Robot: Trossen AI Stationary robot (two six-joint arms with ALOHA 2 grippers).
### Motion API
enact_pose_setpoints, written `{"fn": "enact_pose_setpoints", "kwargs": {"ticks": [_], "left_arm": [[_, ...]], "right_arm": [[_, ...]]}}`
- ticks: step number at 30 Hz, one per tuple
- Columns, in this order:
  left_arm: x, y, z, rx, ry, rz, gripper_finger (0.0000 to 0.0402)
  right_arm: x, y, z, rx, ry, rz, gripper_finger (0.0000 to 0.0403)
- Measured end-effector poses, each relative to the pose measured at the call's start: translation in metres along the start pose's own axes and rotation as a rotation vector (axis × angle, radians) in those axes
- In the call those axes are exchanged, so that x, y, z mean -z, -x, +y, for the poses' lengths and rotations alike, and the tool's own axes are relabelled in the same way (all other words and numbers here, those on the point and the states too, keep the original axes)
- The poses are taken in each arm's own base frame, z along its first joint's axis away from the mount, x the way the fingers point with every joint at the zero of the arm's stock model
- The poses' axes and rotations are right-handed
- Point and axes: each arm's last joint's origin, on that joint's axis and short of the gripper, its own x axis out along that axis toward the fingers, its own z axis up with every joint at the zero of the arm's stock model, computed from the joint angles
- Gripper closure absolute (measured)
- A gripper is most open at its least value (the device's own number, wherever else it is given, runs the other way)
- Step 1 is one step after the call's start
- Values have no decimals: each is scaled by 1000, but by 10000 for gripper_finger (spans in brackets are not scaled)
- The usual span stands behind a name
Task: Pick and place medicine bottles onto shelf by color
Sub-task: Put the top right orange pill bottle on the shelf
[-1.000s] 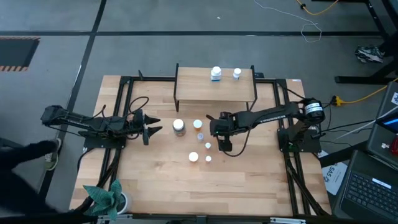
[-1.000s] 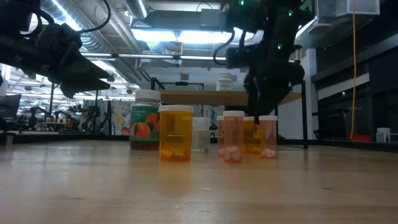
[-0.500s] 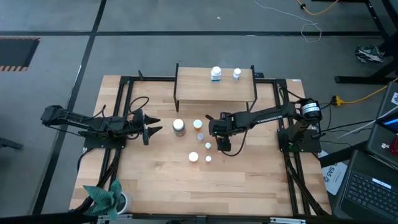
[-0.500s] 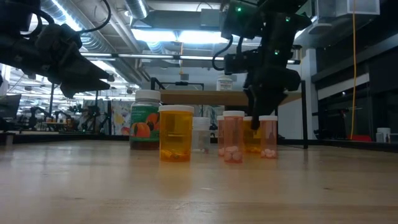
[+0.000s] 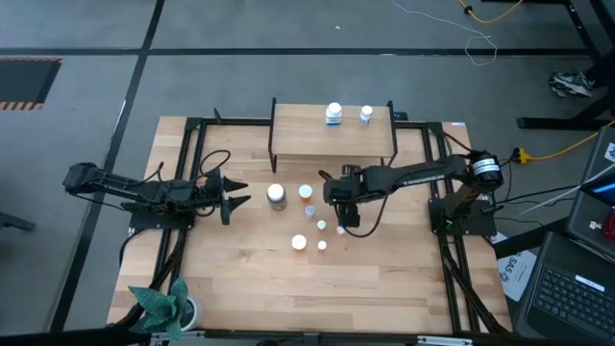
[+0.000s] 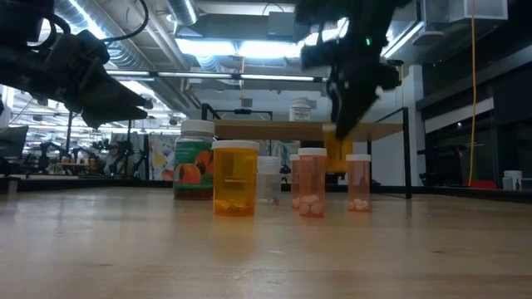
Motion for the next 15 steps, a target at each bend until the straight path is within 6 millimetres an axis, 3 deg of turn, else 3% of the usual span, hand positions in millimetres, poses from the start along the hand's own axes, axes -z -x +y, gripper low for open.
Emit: {"fn": "enact_pose_setpoints", "kwargs": {"ticks": [8, 15], "left_arm": [[0, 0, 0, 0, 1, -2, 193], [0, 0, 0, 0, 1, -1, 193]], "right_arm": [[-5, 78, -40, 206, 30, -7, 190], [23, 128, -90, 288, -72, -84, 190]]}}
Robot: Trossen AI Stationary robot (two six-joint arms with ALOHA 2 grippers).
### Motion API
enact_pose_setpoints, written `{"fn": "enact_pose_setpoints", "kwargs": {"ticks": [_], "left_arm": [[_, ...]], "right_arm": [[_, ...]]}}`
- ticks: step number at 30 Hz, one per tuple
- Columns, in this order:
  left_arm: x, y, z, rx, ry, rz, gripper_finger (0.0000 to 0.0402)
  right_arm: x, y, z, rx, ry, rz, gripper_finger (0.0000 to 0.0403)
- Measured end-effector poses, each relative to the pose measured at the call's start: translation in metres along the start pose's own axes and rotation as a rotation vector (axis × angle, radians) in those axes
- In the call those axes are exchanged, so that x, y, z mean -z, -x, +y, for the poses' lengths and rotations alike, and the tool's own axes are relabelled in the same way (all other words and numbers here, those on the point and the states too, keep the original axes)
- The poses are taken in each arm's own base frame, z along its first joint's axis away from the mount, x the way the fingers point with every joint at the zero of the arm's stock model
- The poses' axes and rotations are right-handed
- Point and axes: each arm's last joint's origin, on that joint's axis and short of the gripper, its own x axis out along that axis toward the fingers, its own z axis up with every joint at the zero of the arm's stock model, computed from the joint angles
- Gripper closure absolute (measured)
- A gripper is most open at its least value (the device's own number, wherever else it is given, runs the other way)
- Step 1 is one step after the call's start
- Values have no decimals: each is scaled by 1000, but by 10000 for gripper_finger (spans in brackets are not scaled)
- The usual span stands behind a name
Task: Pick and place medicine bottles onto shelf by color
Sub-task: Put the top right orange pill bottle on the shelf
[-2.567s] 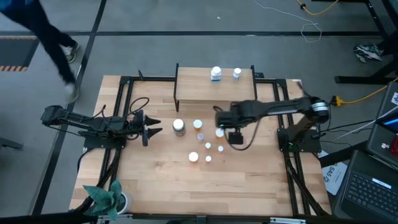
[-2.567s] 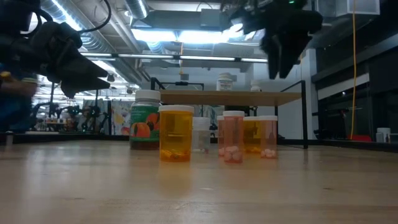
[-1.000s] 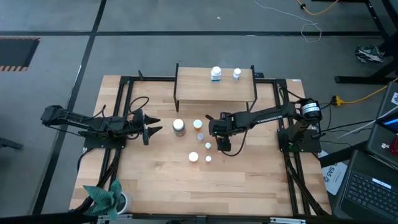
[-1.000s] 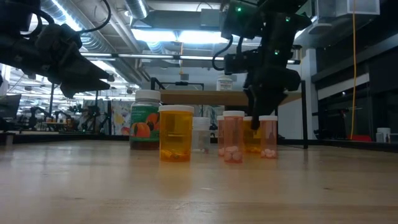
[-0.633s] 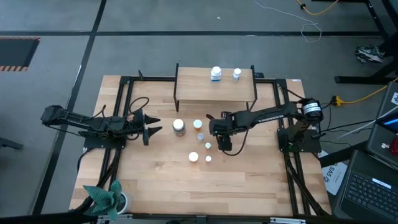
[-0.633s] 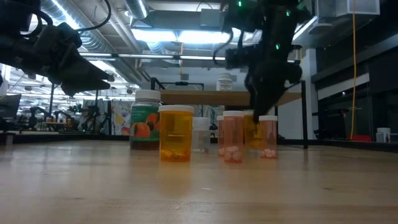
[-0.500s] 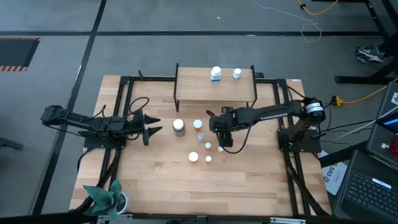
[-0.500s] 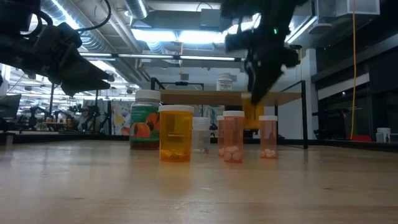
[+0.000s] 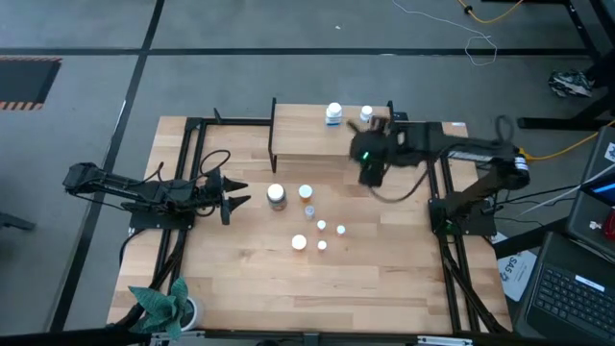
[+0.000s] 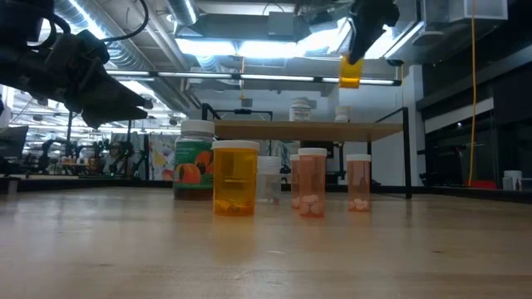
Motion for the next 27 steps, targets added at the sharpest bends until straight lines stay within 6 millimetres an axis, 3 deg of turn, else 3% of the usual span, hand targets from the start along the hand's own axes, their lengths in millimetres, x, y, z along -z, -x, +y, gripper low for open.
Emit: {"fn": "enact_pose_setpoints", "kwargs": {"ticks": [6, 13, 19, 23, 27], "left_arm": [[0, 0, 0, 0, 0, 0, 193], [0, 0, 0, 0, 0, 0, 193], [0, 0, 0, 0, -17, 0, 193], [0, 0, 0, 0, -18, 1, 193], [0, 0, 0, 0, -17, 0, 193]], "right_arm": [[22, -7, -52, -27, -122, 40, 190], [34, -40, -89, -140, -171, 102, 189], [49, -52, -126, -207, -305, 9, 189], [63, -59, -138, -200, -380, 50, 189], [74, -77, -132, -281, -404, 81, 189]]}}
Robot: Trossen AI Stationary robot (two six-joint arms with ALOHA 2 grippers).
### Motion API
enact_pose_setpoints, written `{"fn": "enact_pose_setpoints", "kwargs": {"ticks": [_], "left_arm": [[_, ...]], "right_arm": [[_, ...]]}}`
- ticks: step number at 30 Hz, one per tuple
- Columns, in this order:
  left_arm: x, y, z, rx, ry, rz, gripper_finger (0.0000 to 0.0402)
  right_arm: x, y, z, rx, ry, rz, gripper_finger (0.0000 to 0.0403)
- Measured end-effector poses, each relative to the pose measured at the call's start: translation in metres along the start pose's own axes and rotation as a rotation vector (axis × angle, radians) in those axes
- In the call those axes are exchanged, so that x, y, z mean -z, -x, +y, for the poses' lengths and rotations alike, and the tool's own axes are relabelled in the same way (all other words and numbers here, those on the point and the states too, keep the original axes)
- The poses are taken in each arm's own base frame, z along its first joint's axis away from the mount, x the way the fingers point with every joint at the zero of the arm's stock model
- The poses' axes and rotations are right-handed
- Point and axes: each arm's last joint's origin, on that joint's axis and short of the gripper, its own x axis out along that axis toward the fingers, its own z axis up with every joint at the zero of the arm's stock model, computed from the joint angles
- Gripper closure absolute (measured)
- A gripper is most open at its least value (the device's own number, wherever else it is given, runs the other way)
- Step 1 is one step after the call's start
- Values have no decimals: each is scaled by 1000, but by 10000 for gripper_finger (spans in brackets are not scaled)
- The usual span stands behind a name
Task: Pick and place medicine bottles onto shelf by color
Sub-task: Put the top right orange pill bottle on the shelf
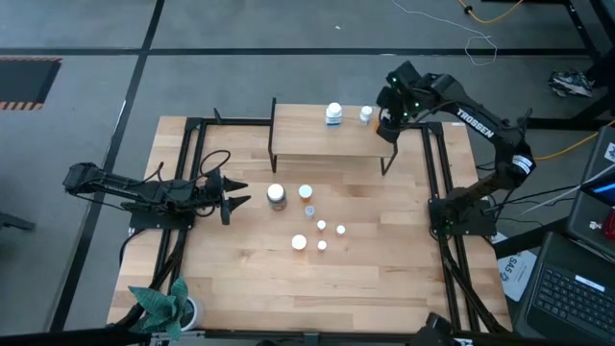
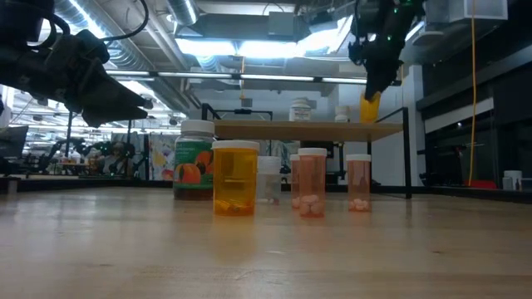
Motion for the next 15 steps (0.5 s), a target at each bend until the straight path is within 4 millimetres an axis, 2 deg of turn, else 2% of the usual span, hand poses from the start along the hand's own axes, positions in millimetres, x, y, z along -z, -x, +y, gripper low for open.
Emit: {"fn": "enact_pose_setpoints", "kwargs": {"ticks": [5, 15], "left_arm": [[0, 0, 0, 0, 0, 0, 193], [0, 0, 0, 0, 0, 0, 193]], "right_arm": [[5, -16, 1, -2, 5, 17, 189], [3, -15, 0, 5, 2, -1, 189]]}}
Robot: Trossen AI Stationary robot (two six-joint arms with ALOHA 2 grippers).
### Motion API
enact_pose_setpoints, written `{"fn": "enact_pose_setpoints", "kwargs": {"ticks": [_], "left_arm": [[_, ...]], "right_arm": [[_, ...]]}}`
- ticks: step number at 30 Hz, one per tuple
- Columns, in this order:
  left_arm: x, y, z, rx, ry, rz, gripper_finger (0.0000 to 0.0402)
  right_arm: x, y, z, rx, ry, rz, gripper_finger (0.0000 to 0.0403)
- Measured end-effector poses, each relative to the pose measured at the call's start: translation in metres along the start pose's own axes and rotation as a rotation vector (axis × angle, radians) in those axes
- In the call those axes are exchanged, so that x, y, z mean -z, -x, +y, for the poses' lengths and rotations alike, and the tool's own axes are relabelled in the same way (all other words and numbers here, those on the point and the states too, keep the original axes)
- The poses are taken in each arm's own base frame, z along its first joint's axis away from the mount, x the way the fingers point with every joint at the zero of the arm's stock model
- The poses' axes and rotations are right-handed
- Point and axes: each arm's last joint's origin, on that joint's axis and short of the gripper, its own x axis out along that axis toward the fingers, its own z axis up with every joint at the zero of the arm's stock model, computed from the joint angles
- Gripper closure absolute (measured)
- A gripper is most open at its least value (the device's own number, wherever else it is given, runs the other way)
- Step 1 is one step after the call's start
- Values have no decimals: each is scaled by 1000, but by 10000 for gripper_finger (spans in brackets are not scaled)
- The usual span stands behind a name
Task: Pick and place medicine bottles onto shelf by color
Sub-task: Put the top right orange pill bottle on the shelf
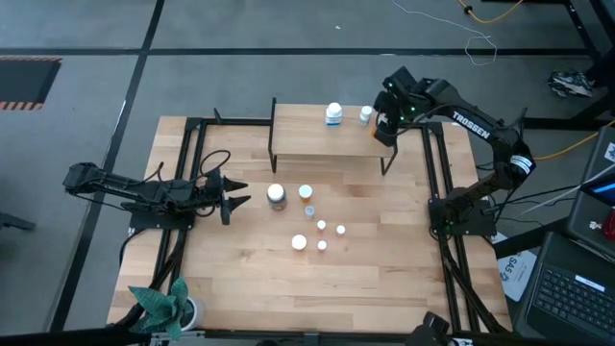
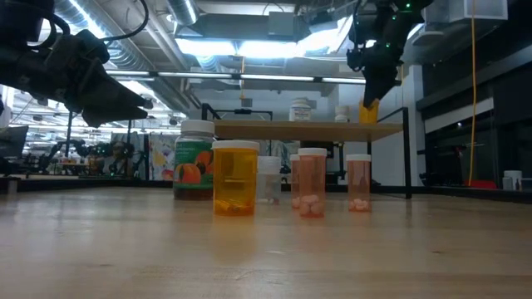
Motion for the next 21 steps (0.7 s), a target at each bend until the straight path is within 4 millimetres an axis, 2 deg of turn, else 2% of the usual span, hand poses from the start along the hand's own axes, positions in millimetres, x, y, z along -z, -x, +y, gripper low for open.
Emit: {"fn": "enact_pose_setpoints", "kwargs": {"ticks": [17, 21], "left_arm": [[0, 0, 0, 0, 0, 0, 193], [0, 0, 0, 0, -1, 0, 193]], "right_arm": [[1, 0, 0, 1, 33, 9, 189], [0, 0, 0, 4, -28, -1, 189]]}}
